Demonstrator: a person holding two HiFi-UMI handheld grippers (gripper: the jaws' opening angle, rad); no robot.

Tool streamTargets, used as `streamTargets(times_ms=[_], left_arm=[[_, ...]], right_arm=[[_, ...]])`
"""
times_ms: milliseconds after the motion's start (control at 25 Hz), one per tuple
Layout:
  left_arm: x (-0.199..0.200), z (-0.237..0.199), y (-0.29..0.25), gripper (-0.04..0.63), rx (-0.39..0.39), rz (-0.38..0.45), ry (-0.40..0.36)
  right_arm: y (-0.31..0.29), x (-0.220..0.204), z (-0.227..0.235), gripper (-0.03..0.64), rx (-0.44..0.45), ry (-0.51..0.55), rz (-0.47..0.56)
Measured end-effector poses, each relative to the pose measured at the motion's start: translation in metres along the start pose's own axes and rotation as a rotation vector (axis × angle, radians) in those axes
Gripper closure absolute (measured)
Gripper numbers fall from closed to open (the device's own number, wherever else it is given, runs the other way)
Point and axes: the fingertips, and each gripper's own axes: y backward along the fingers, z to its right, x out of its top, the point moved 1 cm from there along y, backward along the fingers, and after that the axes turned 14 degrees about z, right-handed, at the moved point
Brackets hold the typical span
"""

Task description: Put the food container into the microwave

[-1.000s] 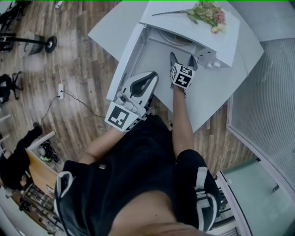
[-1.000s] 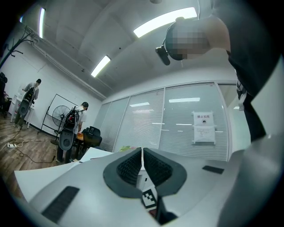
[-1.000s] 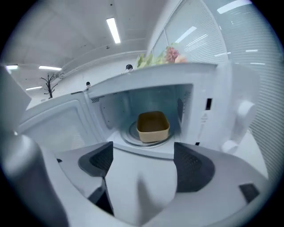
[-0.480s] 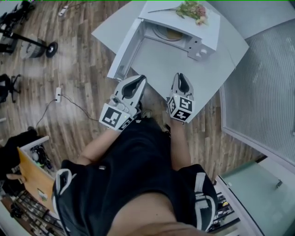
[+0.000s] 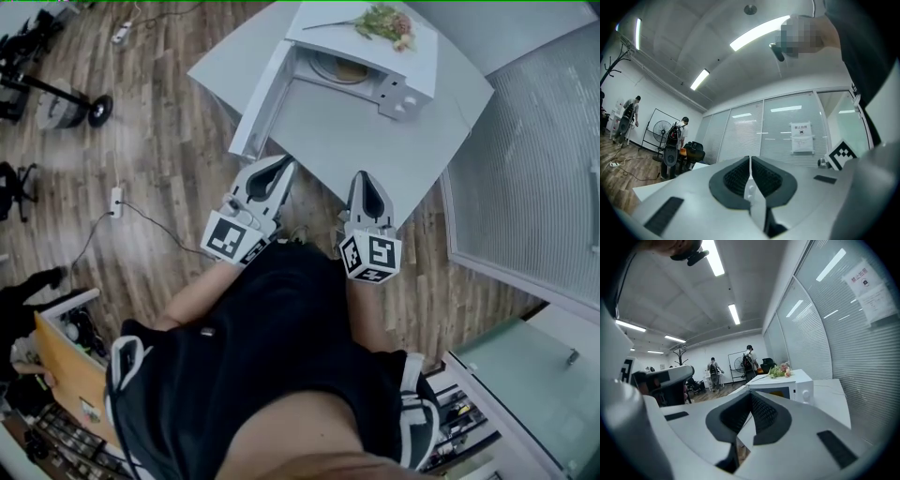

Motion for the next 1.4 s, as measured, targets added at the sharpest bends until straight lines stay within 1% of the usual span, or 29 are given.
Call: streamTargets(times_ms=[200, 560, 840, 1400], left_arm=[[0.003, -0.006, 0.015, 0.561, -0.025, -0.016, 0.013], [0.010, -0.022, 0.027, 0.561, -0.046, -0.020, 0.021], [0.009, -0.022, 0.028, 0.561, -0.054, -0.028, 0.038], [0.010, -0.027, 0.031, 0.561, -0.067, -0.022, 0.023]], right_arm=[[0.015, 0.013, -0.022, 0.592, -0.026, 0.001, 0.031], [0.015, 0.011, -0.041, 0.594, -0.044, 0.032, 0.046], [0.014, 0.007, -0.041, 0.594, -0.055, 0.032, 0.034], [0.018, 0.006, -0.044, 0.594, -0.075, 0.026, 0.039]])
